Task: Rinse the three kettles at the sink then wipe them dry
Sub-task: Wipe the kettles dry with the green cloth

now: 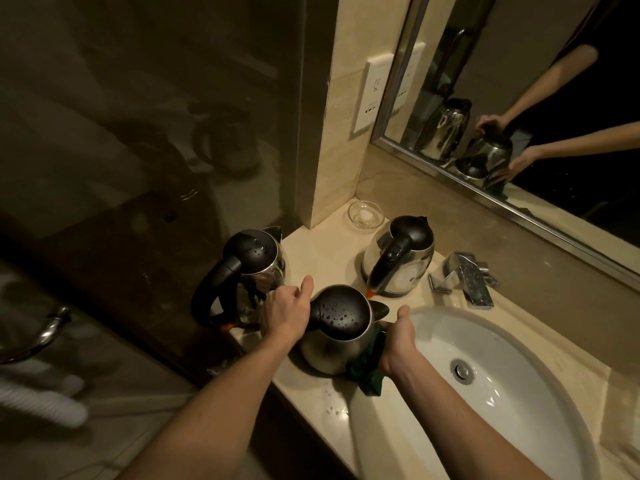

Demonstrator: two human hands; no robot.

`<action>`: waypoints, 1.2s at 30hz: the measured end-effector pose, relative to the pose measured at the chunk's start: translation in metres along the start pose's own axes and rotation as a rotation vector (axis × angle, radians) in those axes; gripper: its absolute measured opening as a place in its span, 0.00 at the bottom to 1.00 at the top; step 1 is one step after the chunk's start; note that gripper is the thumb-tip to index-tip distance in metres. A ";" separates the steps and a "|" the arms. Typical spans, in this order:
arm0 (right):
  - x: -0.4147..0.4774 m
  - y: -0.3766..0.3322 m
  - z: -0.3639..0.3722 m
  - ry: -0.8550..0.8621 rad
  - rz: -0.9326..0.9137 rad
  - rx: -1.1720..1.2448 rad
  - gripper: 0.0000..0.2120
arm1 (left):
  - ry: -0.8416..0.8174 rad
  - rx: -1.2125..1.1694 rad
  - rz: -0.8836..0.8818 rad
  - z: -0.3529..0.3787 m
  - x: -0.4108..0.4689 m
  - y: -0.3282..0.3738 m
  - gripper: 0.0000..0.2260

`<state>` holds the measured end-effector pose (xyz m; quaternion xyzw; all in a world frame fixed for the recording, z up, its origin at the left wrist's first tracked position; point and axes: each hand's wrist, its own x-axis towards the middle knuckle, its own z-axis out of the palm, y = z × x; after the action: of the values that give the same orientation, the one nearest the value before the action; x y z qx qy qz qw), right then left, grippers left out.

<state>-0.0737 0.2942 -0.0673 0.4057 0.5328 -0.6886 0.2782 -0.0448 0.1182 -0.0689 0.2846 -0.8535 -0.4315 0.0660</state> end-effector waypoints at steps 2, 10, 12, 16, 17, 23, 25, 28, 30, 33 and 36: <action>0.003 -0.005 -0.006 -0.058 -0.011 -0.015 0.41 | -0.035 -0.011 0.002 -0.001 0.002 0.001 0.28; 0.006 -0.022 -0.019 -0.179 -0.065 -0.282 0.46 | -0.153 0.019 0.026 -0.008 0.010 0.004 0.28; 0.013 -0.023 -0.019 -0.179 -0.053 -0.353 0.47 | -0.173 0.025 0.030 -0.009 0.013 0.005 0.28; 0.023 -0.020 -0.017 -0.174 -0.060 -0.419 0.47 | -0.189 0.041 0.031 -0.008 0.014 0.004 0.28; 0.024 -0.019 -0.019 -0.185 -0.055 -0.405 0.47 | -0.196 0.042 0.028 -0.007 0.015 0.004 0.27; 0.015 -0.028 -0.033 -0.339 -0.028 -0.424 0.48 | -0.225 0.068 0.041 -0.005 0.018 0.003 0.27; 0.008 -0.032 -0.033 -0.401 -0.045 -0.466 0.48 | -0.240 0.072 0.040 -0.005 0.019 0.002 0.27; 0.007 -0.034 -0.036 -0.438 -0.042 -0.485 0.47 | -0.274 0.089 0.037 -0.004 0.020 0.002 0.28; 0.007 -0.035 -0.036 -0.472 -0.023 -0.495 0.46 | -0.295 0.108 0.035 -0.004 0.022 0.001 0.28; 0.011 -0.034 -0.030 -0.477 -0.007 -0.518 0.45 | -0.311 0.122 0.029 -0.003 0.025 0.001 0.28; 0.021 -0.029 -0.022 -0.458 0.021 -0.532 0.46 | -0.319 0.108 0.007 -0.002 0.027 0.000 0.28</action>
<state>-0.1022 0.3246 -0.0726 0.1593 0.6130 -0.5959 0.4936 -0.0659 0.1021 -0.0715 0.2124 -0.8761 -0.4245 -0.0842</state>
